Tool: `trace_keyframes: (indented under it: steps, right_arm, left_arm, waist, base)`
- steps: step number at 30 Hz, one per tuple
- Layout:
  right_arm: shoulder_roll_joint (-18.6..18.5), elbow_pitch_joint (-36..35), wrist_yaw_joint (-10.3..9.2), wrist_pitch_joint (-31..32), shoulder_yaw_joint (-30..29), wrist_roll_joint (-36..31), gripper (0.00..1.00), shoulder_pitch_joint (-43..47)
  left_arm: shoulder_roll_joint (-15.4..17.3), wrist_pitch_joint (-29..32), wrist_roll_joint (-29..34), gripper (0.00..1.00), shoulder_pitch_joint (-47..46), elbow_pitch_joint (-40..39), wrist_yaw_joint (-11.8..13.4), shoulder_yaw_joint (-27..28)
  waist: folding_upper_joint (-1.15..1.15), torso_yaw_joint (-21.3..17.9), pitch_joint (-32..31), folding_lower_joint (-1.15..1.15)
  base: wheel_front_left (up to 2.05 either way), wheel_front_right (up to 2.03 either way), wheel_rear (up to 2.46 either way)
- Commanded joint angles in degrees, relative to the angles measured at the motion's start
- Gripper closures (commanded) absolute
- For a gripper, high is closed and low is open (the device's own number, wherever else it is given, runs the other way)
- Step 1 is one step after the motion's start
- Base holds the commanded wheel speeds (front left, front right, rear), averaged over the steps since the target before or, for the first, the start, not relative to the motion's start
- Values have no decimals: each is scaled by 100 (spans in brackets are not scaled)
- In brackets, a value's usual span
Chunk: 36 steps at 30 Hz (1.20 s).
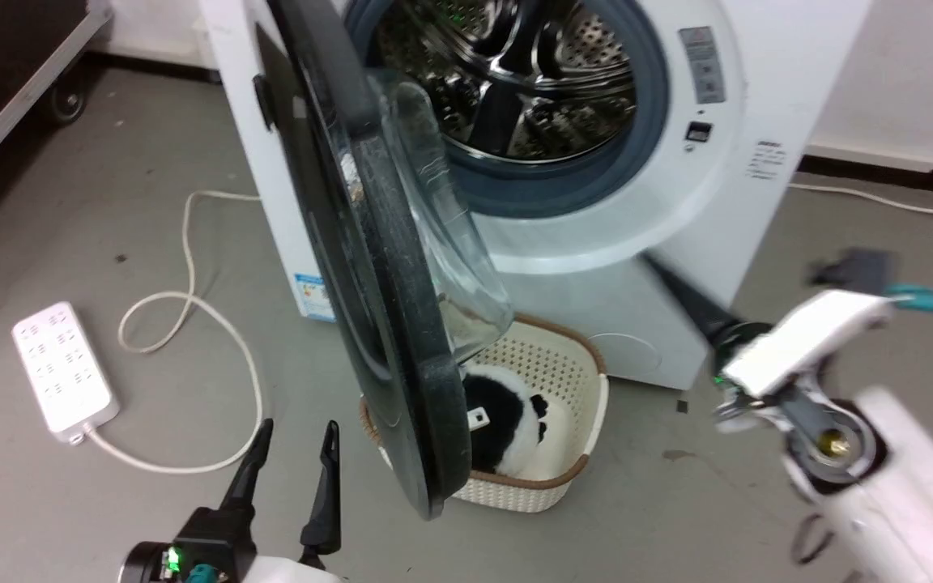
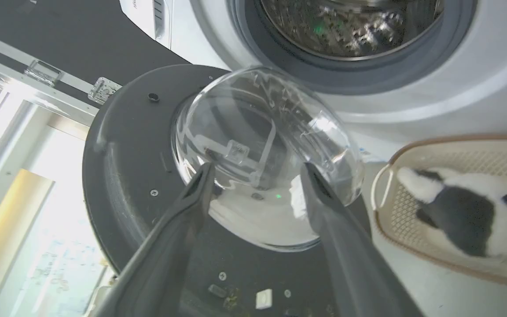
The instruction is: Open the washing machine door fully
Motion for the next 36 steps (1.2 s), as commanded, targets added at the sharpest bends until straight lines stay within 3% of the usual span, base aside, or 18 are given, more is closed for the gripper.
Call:
trace_keyframes:
  steps: [1,6,10,16,19,24,36]
  right_arm:
    - [-280,-349,7,-543,31,-599,0,190]
    - [-1067,-932,7,-2215,97,-2823,0,731]
    - [-1134,-986,7,-2581,-573,-4689,0,1289]
    - [-33,-1753,7,-2631,-2419,-7024,0,2593]
    - [645,-2258,7,-2634,-3003,-7829,0,3231]
    - [1132,-2720,7,-2636,-3267,-8451,0,3885]
    - [1239,-2786,7,-2637,-3086,-8595,0,4189]
  left_arm:
    - [8,-30,15,0,58,-40,-27,71]
    - [8,-30,9,0,119,-80,-56,255]
    - [8,-30,-6,0,194,-126,-85,419]
    - [8,-30,1,0,279,-193,-158,469]
    - [8,-30,7,0,292,-192,-190,455]
    - [8,-30,39,0,266,-154,-253,419]
    - [8,-30,127,0,201,12,-354,469]
  waist:
    - [0,-114,-81,0]
    - [0,-349,-221,0]
    - [0,-546,-278,0]
    - [0,-729,-249,0]
    - [0,-781,-217,0]
    - [0,-842,-146,0]
    - [0,-882,-93,0]
  base:
    - [0,0,0]
    - [0,0,0]
    - [0,0,0]
    - [0,0,0]
    - [0,0,0]
    - [0,0,0]
    - [0,0,0]
